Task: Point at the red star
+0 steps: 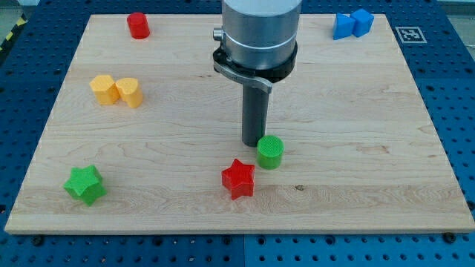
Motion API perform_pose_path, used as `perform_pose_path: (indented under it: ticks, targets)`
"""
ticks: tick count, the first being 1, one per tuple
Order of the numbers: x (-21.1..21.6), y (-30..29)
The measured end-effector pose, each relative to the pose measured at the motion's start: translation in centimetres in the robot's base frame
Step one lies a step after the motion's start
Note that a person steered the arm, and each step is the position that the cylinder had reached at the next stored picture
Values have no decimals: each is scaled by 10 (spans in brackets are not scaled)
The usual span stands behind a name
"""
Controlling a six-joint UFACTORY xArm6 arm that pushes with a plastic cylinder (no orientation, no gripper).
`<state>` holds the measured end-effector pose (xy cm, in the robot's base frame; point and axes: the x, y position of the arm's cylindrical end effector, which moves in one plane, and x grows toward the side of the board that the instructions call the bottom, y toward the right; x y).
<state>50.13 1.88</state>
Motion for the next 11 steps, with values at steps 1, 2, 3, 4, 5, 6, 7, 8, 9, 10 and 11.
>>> perform_pose_path:
  ticks: [1, 2, 3, 4, 5, 6, 7, 8, 9, 10, 11]
  targets:
    - [11, 11]
    - [21, 22]
    - [31, 40]
    - [11, 77]
    - [9, 138]
    - [53, 182]
    - [106, 167]
    - [118, 120]
    - [118, 39]
    - [118, 12]
    - [117, 11]
